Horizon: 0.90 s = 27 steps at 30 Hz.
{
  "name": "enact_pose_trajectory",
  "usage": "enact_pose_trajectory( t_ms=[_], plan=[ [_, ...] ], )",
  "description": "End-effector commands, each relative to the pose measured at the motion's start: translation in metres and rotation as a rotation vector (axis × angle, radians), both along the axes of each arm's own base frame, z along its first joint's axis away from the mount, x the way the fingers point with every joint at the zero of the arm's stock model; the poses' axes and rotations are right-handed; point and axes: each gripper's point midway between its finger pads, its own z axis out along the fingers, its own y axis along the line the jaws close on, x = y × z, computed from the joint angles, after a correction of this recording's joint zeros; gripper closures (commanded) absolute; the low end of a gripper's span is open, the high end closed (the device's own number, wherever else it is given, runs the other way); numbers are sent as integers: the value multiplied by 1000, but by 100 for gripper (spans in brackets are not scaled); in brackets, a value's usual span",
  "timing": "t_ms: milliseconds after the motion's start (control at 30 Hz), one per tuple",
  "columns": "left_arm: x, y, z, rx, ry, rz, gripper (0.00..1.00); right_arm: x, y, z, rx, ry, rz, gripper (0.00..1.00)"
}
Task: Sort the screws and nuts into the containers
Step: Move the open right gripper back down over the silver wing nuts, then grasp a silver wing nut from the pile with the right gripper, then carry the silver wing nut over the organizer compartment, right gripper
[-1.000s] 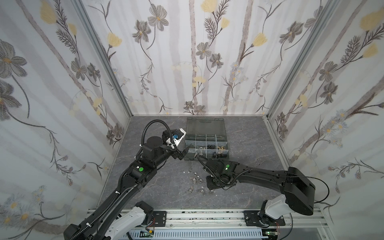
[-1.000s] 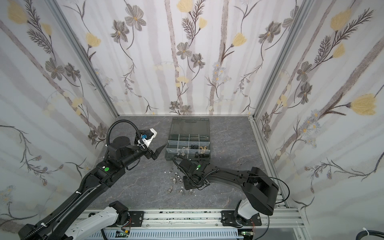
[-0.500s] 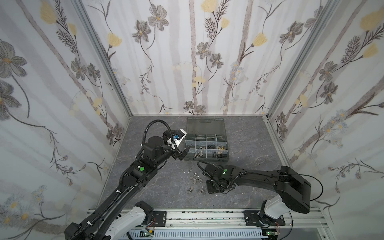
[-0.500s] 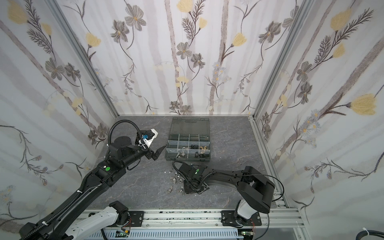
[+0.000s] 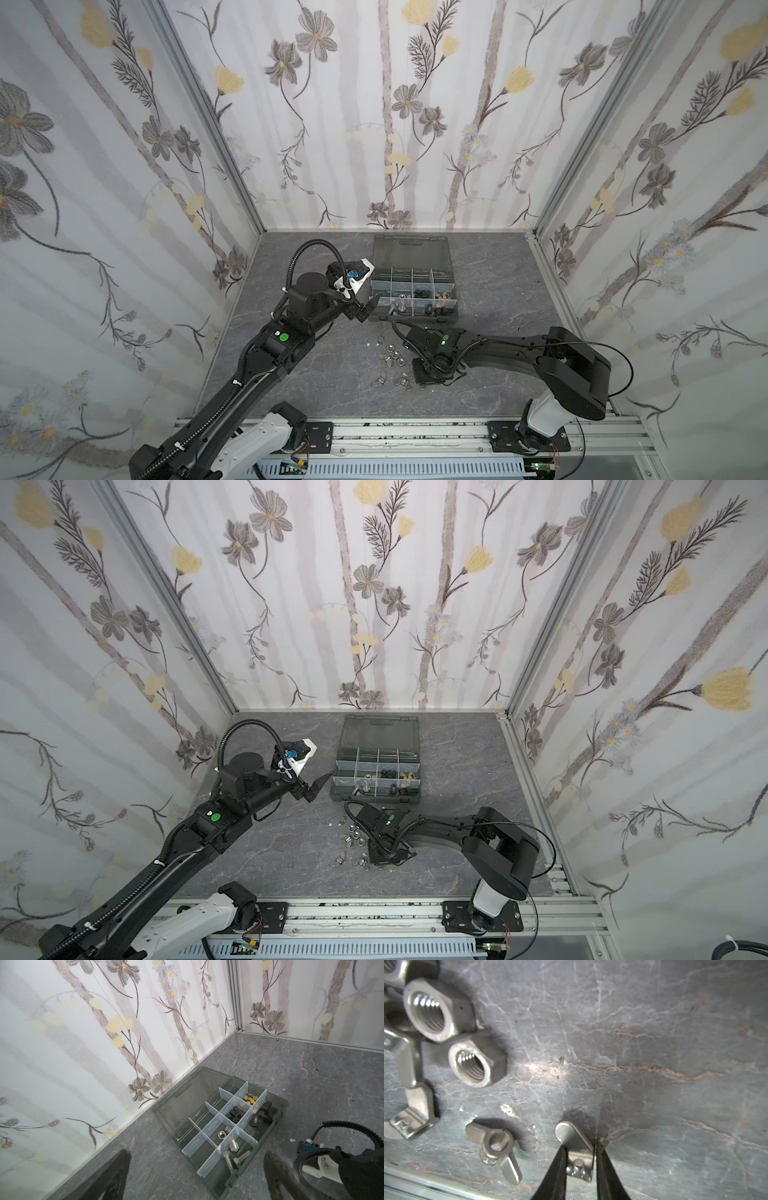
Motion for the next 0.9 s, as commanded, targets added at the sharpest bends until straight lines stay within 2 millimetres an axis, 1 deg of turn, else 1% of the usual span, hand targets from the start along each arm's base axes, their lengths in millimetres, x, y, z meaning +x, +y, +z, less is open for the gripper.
enact_pose_trajectory(
  t_ms=[0,67,167,267,367,467,567,633,700,733,833,867],
  plan=[
    [0,0,8,-10,-14,-3,0,3,-6,-7,-40,-15,8,80],
    [0,0,8,-9,-14,-3,0,3,-6,-5,-42,-18,14,84],
    [0,1,7,-6,-17,0,0,10,-7,5,-48,-52,29,87],
    [0,1,6,-6,-18,1,0,26,-8,18,-57,-85,41,88],
    [-2,2,7,-13,-15,4,0,49,-7,36,-61,-131,53,90],
    [-6,4,8,-17,-8,5,0,80,-3,57,-53,-189,67,90],
    [-7,8,6,-9,-2,17,0,117,6,80,-47,-256,91,89],
    [-8,10,6,-11,-7,26,0,145,15,95,-42,-314,108,90],
    [-9,12,6,-14,-8,30,0,166,33,104,-25,-357,130,90],
    [-10,12,9,-18,-13,32,0,187,31,107,-20,-375,107,89],
    [-12,13,11,-23,-12,30,0,220,54,114,-4,-425,132,89],
    [-13,14,13,-27,-14,32,0,227,60,113,0,-430,140,89]
  ],
)
